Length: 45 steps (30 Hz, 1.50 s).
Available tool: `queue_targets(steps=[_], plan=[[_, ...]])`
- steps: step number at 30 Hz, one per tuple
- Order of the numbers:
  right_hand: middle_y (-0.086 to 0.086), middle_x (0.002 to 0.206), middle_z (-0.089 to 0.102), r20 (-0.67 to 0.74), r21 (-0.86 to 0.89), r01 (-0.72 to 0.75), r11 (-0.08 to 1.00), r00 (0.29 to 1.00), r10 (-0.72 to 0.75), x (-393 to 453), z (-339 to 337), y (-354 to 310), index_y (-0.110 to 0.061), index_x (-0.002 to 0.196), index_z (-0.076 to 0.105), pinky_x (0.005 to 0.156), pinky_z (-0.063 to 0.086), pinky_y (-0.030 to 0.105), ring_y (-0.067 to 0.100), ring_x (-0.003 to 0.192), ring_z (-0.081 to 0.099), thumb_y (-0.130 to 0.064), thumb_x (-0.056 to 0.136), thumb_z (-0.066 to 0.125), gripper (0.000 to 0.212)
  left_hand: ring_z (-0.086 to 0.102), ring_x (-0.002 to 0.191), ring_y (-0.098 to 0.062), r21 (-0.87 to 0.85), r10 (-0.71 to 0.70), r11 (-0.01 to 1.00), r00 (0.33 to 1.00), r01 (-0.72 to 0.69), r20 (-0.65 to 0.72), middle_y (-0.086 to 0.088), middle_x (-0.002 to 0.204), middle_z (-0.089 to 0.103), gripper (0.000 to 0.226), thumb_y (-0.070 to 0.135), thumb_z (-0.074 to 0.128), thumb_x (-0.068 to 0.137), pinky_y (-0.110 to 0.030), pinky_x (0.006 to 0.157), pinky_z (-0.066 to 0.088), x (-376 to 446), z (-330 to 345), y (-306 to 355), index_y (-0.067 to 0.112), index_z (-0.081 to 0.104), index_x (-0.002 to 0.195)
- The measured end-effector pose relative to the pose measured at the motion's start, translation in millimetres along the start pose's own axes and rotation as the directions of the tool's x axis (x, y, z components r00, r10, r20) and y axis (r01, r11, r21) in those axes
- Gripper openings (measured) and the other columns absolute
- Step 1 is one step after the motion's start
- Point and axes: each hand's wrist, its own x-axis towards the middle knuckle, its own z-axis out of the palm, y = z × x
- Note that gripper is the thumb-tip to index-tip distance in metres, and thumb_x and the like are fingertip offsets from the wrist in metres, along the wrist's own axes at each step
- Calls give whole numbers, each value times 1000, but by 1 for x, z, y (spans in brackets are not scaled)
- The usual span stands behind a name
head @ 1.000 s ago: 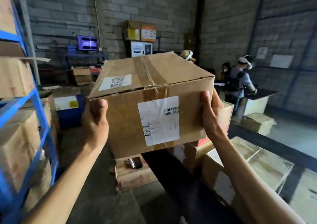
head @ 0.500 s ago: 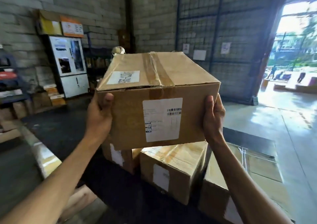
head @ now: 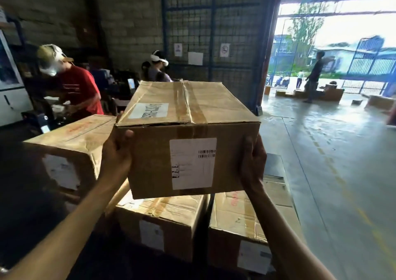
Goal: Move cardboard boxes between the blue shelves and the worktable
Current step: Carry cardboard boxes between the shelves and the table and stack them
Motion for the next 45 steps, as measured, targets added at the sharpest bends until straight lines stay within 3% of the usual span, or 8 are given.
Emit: queue_targets(steps=[5, 13, 18, 22, 28, 30, 37, 45], plan=[[-30, 112, 66, -51, -58, -45, 997, 998, 42, -19, 2, 15, -19, 137, 54, 85, 53, 13, -3, 106, 64, -80, 85, 39, 82, 56, 82, 12, -22, -24, 999, 999, 25, 36, 13, 92, 60, 31, 3, 36, 102, -5, 71, 42, 6, 10, -29, 25, 54, 92], [-29, 114, 66, -142, -148, -123, 981, 985, 102, -63, 41, 37, -18, 141, 53, 85, 51, 15, -7, 106, 63, -84, 82, 38, 90, 54, 120, -18, -50, -39, 998, 987, 47, 159, -7, 125, 61, 40, 37, 37, 103, -34, 102, 41, 20, -22, -93, 10, 58, 123], [-5, 118, 68, -190, -163, -151, 975, 975, 119, -96, 66, 53, -9, 137, 56, 81, 46, 10, -15, 101, 59, -72, 88, 41, 82, 54, 112, -18, -58, -70, 995, 977, 83, 200, -8, 120, 61, 36, 28, 37, 104, -6, 84, 43, 24, -36, -118, 5, 60, 120], [3, 133, 63, -261, -237, -213, 948, 954, 149, -115, 83, 68, -15, 143, 50, 95, 46, 30, 14, 117, 58, -76, 87, 32, 85, 50, 130, -20, -27, -48, 998, 975, 55, 219, -7, 136, 58, 64, 57, 35, 97, -39, 110, 41, 36, -45, -158, 9, 53, 136], [-20, 133, 47, -262, -272, -219, 937, 954, 147, -126, 109, 74, -20, 149, 39, 87, 30, -6, -21, 114, 41, -38, 100, 34, 53, 47, 130, -15, -24, -67, 997, 966, 75, 249, -6, 136, 55, 50, 41, 31, 104, -29, 111, 36, 51, -49, -188, 9, 53, 135], [-20, 138, 47, -238, -241, -231, 943, 956, 173, -131, 118, 79, -28, 148, 37, 97, 32, -1, -16, 124, 41, -41, 101, 34, 48, 45, 127, -8, -26, -72, 996, 971, 80, 230, -1, 133, 51, 43, 29, 30, 106, -12, 105, 32, 54, -52, -195, 9, 52, 135], [-6, 156, 41, -132, -213, -265, 940, 961, 241, -150, 124, 102, -23, 154, 34, 121, 28, 46, 8, 145, 35, -75, 90, 38, 82, 45, 132, -28, -51, -269, 959, 953, 278, 139, -18, 137, 54, 52, 38, 29, 104, -39, 113, 32, 46, -48, -228, 1, 52, 133], [-4, 158, 38, -115, -264, -274, 925, 961, 252, -153, 122, 102, -20, 155, 32, 122, 24, 36, 5, 146, 32, -84, 85, 33, 94, 41, 121, -9, -142, -329, 925, 929, 354, 172, -3, 131, 50, 46, 31, 29, 105, -15, 97, 28, 41, -43, -224, 4, 47, 138]])
